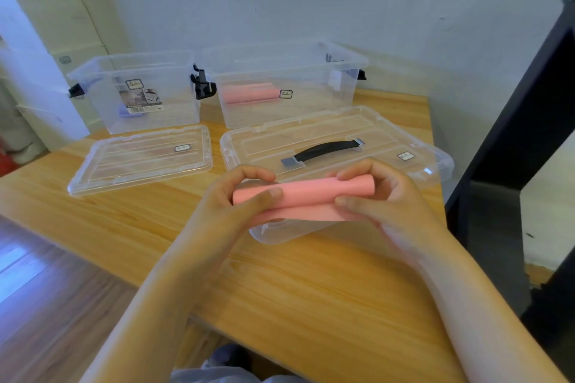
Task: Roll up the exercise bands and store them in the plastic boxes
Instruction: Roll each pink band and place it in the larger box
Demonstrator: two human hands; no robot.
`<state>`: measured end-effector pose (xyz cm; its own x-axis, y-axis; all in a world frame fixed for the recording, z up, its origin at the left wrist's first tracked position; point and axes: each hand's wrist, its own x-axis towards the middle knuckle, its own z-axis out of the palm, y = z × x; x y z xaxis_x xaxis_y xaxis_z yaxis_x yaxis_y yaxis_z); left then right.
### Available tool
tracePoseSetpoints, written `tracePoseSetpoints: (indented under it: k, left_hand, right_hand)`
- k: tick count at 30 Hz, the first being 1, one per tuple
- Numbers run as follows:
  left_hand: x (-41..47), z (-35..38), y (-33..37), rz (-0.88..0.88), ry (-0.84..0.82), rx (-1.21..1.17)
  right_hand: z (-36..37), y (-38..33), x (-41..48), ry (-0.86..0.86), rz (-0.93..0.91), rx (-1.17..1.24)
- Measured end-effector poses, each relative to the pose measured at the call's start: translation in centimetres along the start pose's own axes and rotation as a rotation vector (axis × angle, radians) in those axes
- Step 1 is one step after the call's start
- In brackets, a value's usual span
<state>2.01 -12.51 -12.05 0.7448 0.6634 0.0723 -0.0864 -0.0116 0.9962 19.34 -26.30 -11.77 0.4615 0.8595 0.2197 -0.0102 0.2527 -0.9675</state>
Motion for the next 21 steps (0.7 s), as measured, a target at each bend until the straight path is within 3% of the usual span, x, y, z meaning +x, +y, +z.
tracePoseSetpoints:
  k: [4, 7, 14, 21]
  left_hand:
    - [-0.06, -0.12, 0.23, 0.085, 0.04, 0.051]
    - [-0.11, 0.06, 0.33, 0.117, 0.049, 0.057]
    - [-0.16, 0.29, 0.37, -0.047, 0.032, -0.117]
    - [-0.08, 0.73, 0.42, 0.018, 0.096, -0.072]
  right_hand:
    - [-0.11, -0.01, -0.01, -0.013, 0.061, -0.039]
    - [0.03, 0.0, 0.04, 0.035, 0.12, 0.082]
    - [0.48, -0.23, -0.1, 0.064, 0.029, -0.035]
    - [0.42, -0.22, -0.13, 0.114, 0.085, 0.078]
